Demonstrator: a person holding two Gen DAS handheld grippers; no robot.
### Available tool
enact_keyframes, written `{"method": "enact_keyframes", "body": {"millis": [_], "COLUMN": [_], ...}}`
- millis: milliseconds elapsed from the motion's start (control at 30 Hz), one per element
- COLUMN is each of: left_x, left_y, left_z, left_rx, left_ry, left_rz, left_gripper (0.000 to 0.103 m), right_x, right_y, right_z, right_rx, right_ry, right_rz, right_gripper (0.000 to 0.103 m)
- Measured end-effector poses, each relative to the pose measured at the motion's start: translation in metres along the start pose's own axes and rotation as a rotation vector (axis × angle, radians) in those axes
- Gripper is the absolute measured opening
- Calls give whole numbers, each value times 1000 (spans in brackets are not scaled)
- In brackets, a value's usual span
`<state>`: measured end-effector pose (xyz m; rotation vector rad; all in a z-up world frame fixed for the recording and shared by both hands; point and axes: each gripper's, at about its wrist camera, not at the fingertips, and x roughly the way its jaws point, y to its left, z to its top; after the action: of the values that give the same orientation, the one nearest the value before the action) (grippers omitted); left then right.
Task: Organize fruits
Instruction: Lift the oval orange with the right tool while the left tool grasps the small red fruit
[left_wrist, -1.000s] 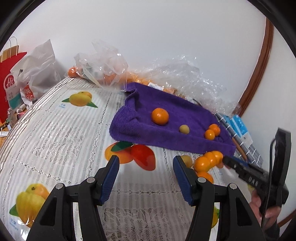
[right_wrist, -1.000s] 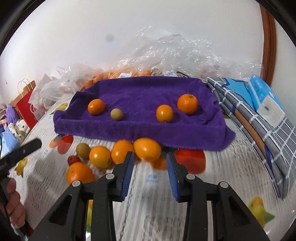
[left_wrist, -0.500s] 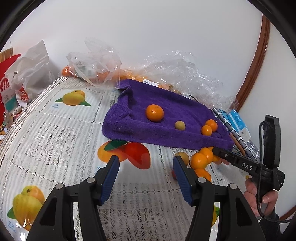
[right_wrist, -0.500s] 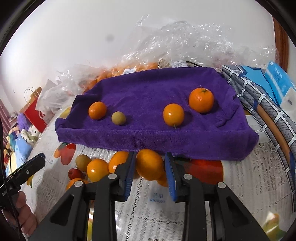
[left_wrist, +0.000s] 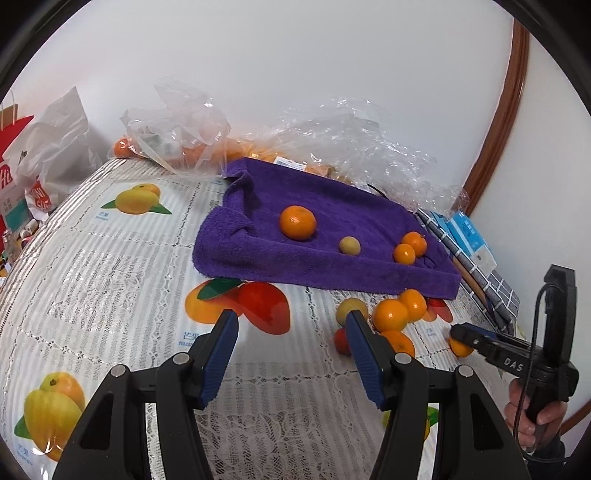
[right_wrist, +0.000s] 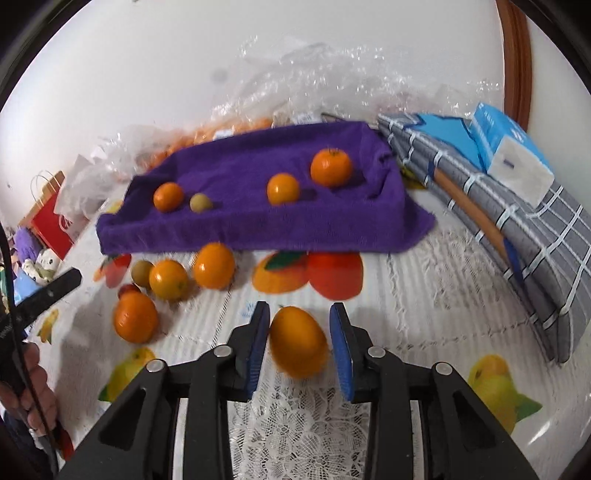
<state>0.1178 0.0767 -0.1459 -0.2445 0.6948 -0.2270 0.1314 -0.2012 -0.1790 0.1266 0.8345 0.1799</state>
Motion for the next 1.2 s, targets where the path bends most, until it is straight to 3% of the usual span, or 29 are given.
{"method": "enact_keyframes", "body": {"millis": [233, 433, 667, 933, 1200], "left_x": [4, 7, 30, 47, 53], "left_y": [1, -11, -37, -60, -62], "left_z": [-1, -5, -8, -5, -4], "left_rx": [-11, 39, 148, 232, 238], "left_ry": [27, 64, 167, 196, 217], "left_rz": [-23, -61, -7, 49, 82], "left_gripper": [58, 58, 53, 53, 33], "right_x": [4, -14, -26, -22, -22], "right_y": [15, -1, -12, -15, -21], "right_z": [-9, -20, -26, -24, -24], "right_rx": [-84, -4, 42, 62, 94], "right_ry": [24, -12, -35, -27, -36], "right_rz": [-73, -97, -98, -40, -18], "right_gripper": [33, 33, 33, 33, 33]}}
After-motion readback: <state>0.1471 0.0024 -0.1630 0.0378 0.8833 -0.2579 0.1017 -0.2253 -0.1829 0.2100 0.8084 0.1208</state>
